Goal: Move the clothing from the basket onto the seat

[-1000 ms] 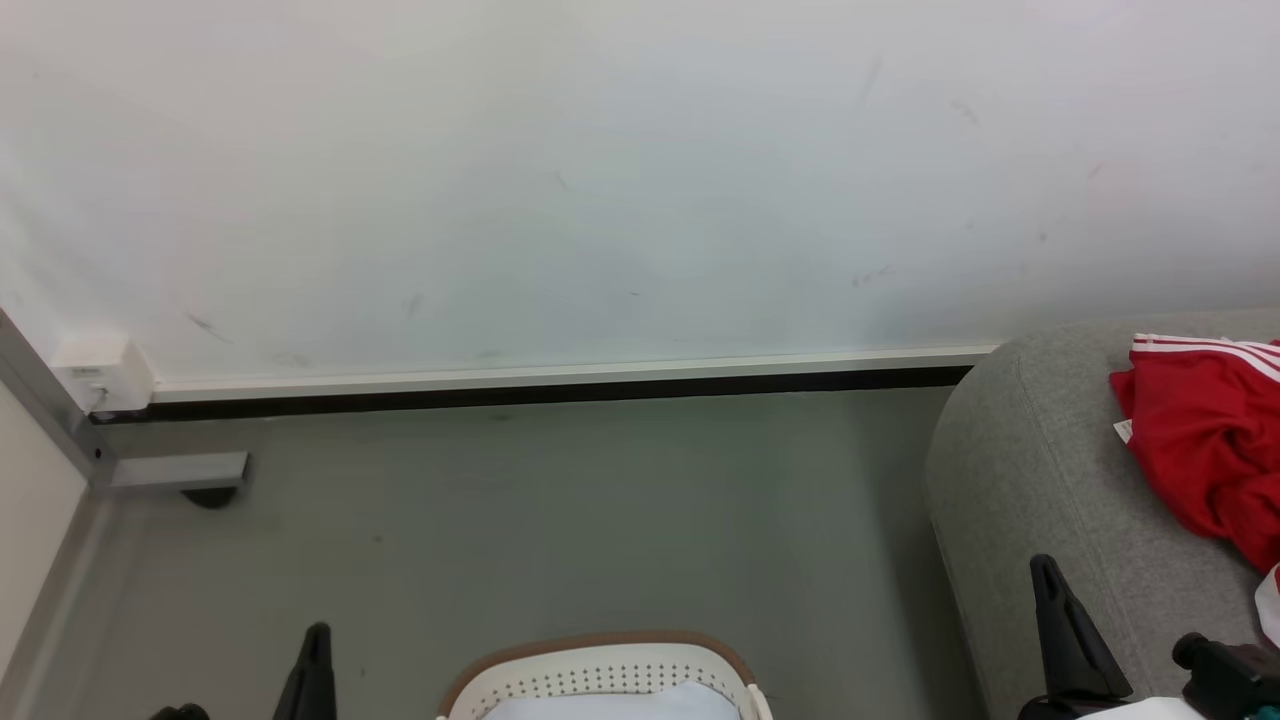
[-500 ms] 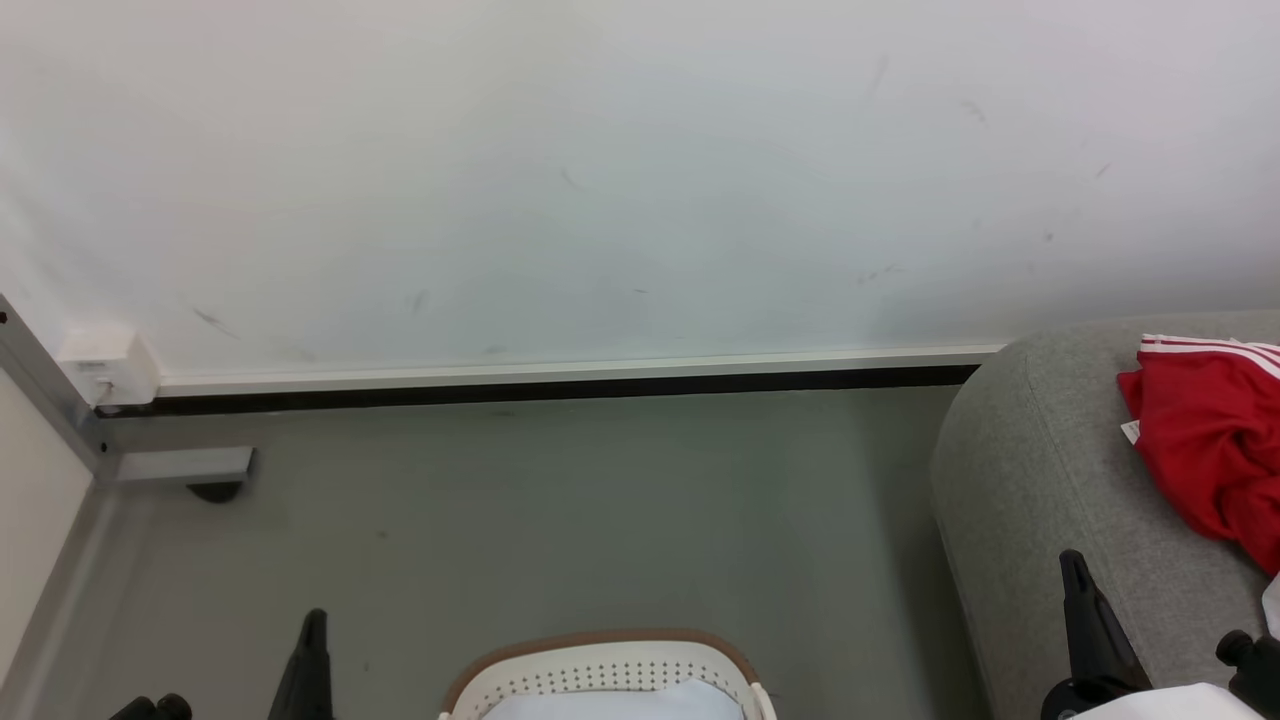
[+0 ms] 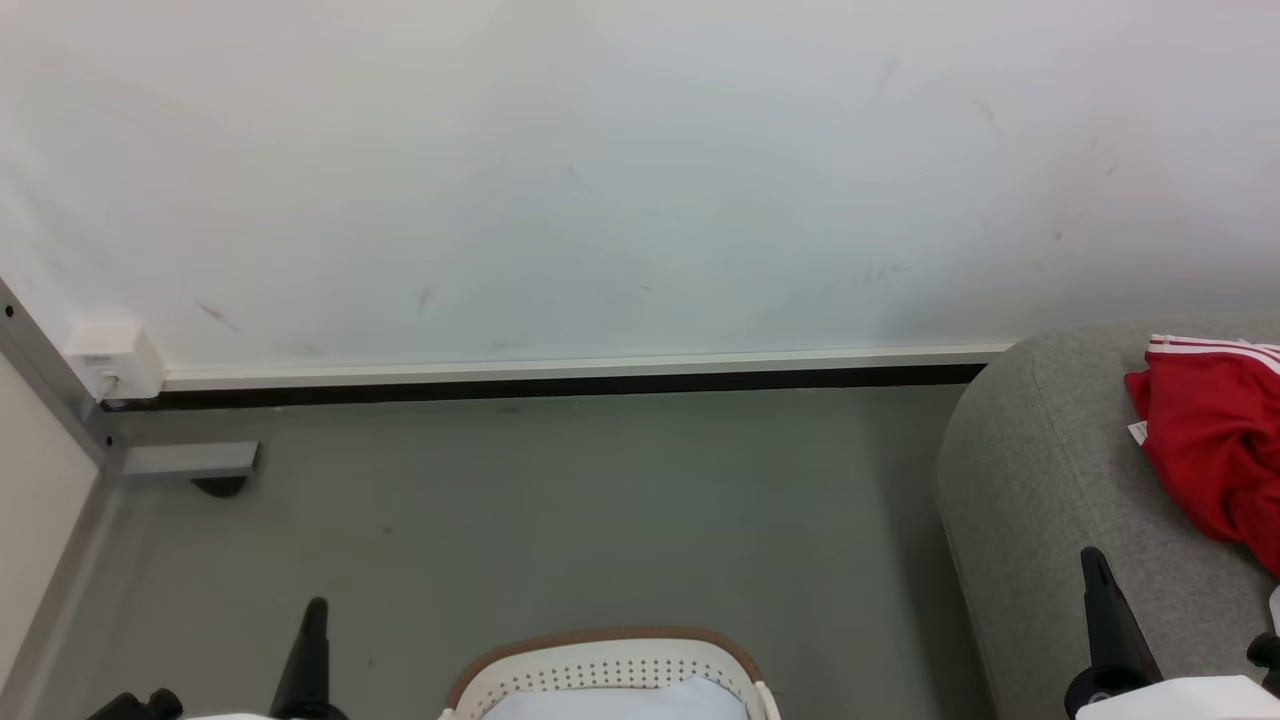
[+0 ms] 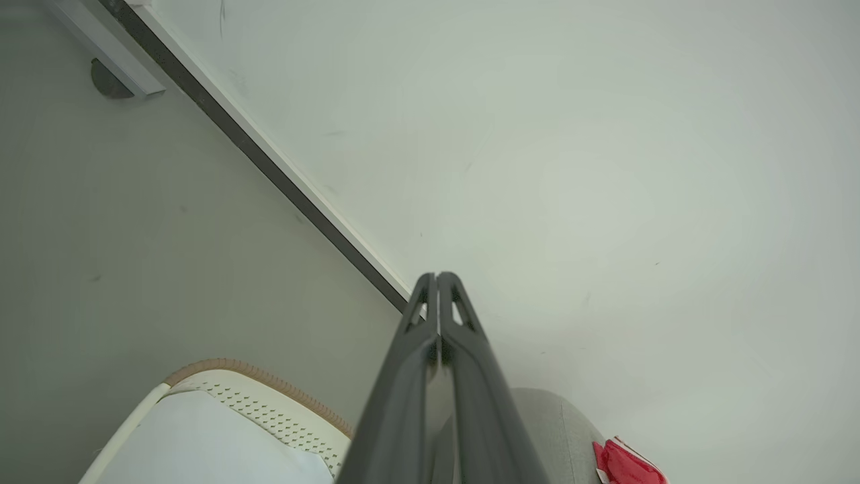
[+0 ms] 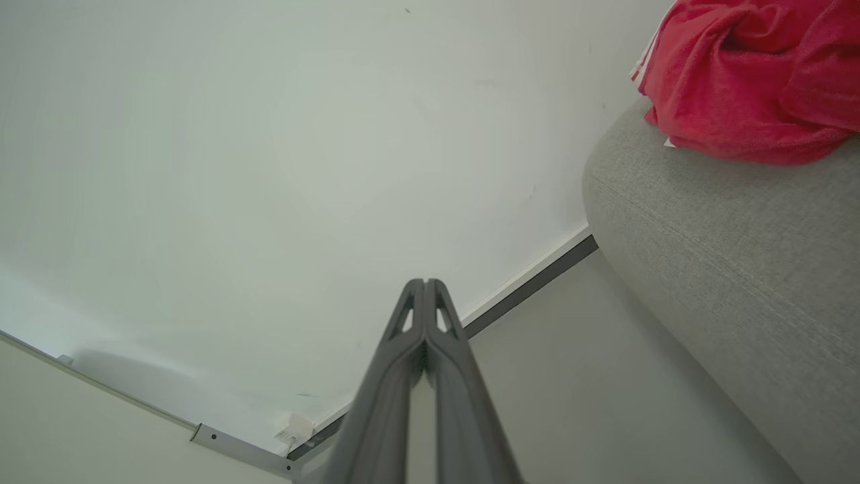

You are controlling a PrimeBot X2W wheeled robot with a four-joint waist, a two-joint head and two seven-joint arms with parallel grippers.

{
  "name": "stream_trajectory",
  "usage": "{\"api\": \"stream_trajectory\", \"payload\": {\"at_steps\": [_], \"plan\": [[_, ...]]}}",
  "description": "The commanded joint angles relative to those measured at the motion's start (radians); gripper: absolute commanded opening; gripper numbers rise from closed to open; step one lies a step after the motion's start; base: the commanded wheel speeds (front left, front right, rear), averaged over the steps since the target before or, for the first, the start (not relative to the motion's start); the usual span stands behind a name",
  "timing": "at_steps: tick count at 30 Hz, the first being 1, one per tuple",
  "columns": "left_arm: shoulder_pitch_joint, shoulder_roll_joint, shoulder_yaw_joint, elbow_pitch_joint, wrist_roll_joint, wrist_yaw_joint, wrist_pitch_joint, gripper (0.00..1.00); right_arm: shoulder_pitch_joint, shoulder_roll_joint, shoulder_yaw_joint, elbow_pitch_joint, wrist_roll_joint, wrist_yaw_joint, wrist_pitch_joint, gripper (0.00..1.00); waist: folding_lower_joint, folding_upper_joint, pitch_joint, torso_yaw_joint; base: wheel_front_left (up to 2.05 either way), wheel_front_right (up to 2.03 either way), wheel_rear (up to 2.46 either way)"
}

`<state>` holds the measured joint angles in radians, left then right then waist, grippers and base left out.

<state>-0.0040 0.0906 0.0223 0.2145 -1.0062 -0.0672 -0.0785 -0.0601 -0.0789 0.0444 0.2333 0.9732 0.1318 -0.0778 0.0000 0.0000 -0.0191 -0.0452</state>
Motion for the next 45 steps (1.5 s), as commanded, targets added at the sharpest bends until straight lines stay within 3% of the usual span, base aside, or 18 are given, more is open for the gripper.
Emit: {"api": "stream_trajectory", "payload": {"at_steps": [1, 45], "plan": [[-0.024, 0.003, 0.009, -0.008, -0.027, -0.006, 0.007, 0.00, -0.027, -0.001, -0.011, -0.006, 0.030, -0.001, 0.008, 0.00, 0.0000, 0.0000, 0.000, 0.001, 0.00, 0.00, 0.00], [-0.080, -0.024, 0.062, 0.017, -0.388, -0.044, 0.124, 0.00, -0.045, 0.012, -0.099, 0.004, 0.415, -0.001, 0.119, 0.00, 0.0000, 0.0000, 0.012, 0.025, 0.00, 0.00, 0.00]]}}
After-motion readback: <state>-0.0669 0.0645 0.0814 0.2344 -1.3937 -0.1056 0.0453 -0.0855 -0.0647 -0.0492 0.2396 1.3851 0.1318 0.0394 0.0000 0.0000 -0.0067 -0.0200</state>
